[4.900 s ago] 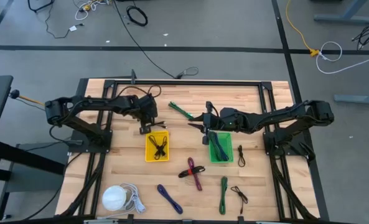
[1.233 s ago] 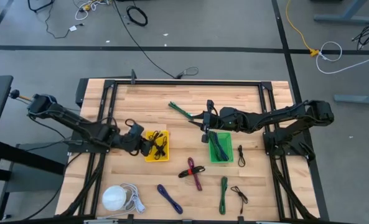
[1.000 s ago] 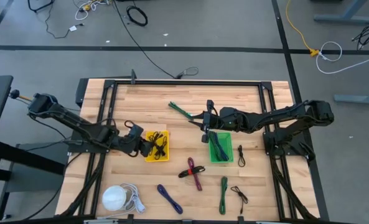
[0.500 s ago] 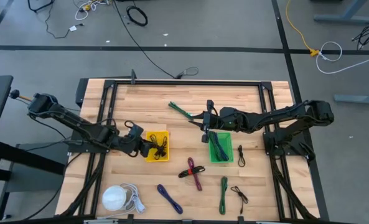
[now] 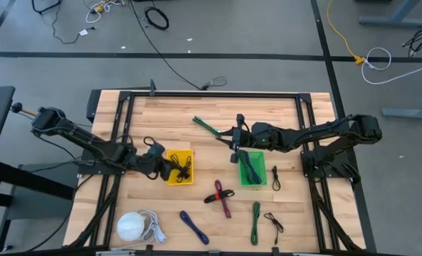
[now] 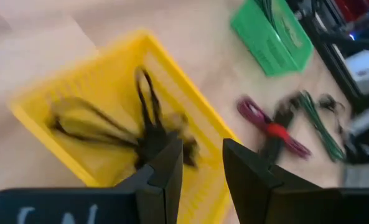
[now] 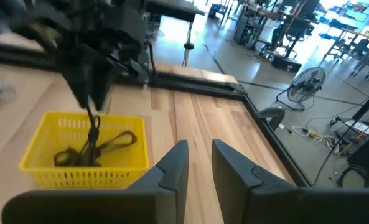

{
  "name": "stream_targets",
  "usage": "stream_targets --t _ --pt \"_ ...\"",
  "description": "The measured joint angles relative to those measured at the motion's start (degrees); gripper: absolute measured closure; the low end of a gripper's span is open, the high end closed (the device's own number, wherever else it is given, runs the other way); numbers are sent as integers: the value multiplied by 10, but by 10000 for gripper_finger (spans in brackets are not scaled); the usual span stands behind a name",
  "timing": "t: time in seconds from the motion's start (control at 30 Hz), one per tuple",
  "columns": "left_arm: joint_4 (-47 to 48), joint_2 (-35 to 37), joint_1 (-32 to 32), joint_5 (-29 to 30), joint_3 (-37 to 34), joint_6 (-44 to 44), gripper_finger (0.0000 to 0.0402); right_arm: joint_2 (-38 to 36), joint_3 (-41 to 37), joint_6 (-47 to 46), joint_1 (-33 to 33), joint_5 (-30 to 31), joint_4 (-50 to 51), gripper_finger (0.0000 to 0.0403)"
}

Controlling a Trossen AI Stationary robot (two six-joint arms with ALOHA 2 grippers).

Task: Pick & Place USB Port
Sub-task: Put the black green charger cable into the green bin

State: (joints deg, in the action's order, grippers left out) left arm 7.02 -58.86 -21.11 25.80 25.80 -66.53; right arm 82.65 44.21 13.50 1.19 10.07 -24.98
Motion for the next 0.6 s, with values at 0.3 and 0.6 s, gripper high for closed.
stream_targets --t 0.3,0.6 --pt "-14 1 60 177 0 171 283 5 70 -27 50 34 35 330" --pt "-138 1 101 179 0 380 282 93 193 -68 128 -34 162 330"
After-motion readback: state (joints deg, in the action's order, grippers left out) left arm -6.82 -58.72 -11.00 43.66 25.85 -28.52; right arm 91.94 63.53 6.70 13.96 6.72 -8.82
